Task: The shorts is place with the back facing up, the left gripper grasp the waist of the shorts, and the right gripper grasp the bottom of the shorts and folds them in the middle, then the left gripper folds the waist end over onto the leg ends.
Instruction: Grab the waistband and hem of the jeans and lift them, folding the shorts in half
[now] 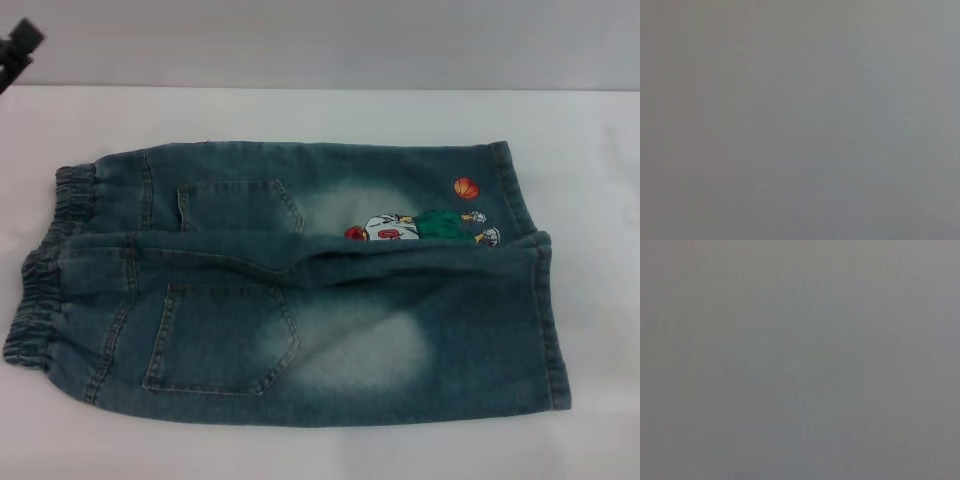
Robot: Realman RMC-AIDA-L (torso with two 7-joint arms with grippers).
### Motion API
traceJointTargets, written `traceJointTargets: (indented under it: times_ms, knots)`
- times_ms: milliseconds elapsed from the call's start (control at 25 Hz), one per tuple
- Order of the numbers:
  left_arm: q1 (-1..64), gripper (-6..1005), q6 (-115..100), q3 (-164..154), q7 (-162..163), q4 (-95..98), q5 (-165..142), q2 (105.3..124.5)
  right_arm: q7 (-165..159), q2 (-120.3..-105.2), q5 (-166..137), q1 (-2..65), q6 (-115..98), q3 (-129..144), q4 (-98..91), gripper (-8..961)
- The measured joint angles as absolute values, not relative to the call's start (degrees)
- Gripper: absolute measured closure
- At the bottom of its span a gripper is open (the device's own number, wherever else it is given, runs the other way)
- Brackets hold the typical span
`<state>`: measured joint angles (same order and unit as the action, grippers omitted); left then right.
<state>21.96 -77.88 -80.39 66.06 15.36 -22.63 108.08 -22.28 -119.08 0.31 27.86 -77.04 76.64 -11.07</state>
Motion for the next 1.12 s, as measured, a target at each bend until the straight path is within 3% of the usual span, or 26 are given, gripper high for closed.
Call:
traceJointTargets:
  times_ms: [80,120,160,480,1120]
  knots:
    - [22.18,153,-78.00,-80.33,69.33,16.26,-25.28,107.14,-22.34,-119.12,0.24,27.75,-77.01,76.65,-11.02,377]
    - [22.46,153,-79.01,-79.14,83.33,20.66,-36.43,103.33,-22.43,-119.14,0.21,27.72,-77.00,76.65,-10.99,377]
    - [22.52,153,-80.01,-78.16,86.49,21.56,-39.82,102.41,-22.55,-119.15,0.21,27.68,-76.99,76.65,-10.95,377]
    - [23.15,155,-92.41,-64.94,103.59,22.96,-68.48,97.53,-22.68,-119.15,0.24,27.86,-76.98,76.64,-10.90,376]
    - [17.21,154,-91.63,-47.42,113.71,22.98,-96.79,97.21,-22.36,-118.96,0.54,29.88,-76.97,76.35,-11.16,376]
